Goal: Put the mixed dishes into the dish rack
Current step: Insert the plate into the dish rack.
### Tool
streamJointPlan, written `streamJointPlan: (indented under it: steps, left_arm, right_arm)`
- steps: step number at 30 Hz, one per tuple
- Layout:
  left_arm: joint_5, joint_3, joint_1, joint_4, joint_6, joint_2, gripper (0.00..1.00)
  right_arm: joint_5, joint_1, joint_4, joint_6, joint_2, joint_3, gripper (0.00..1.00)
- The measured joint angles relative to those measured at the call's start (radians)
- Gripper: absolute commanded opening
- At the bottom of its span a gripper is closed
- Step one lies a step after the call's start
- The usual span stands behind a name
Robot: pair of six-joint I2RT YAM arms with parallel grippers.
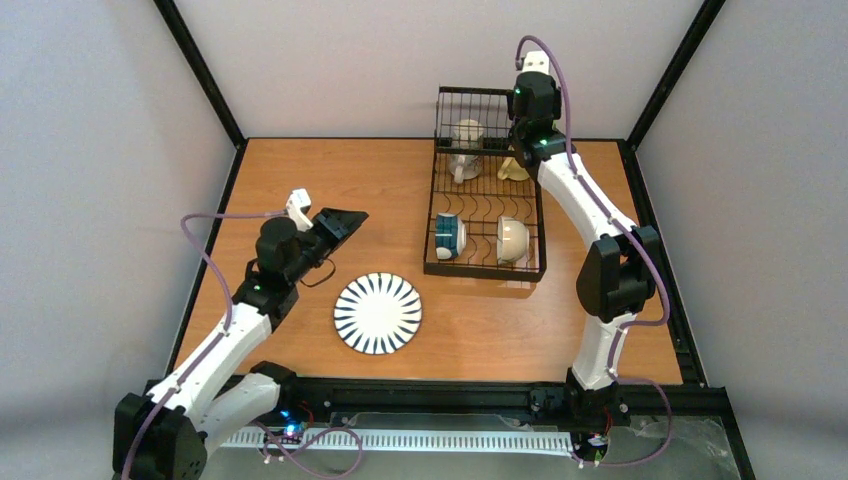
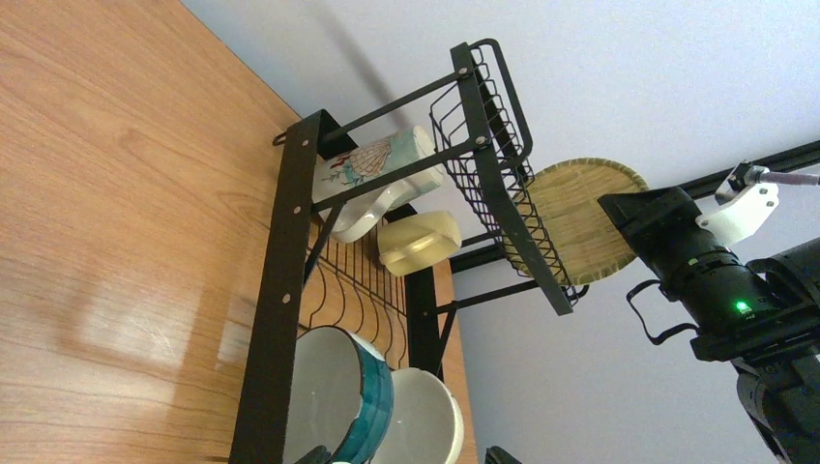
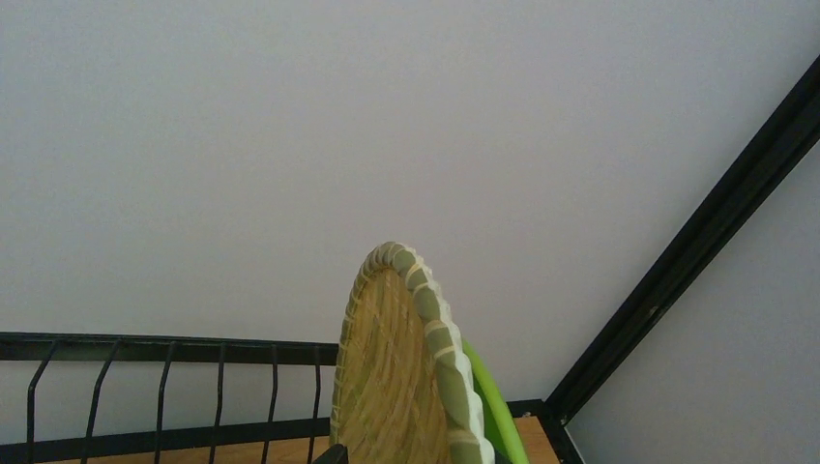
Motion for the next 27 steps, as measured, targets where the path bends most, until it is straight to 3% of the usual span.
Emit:
streamJointPlan:
  steps: [27]
  left_arm:
    - [-0.001,-0.024,0.0,-0.008,-0.024,-0.057,0.9]
  right_arm:
    - [-0.048,-0.002,-0.1,0.059,-0.001,0.148,0.75]
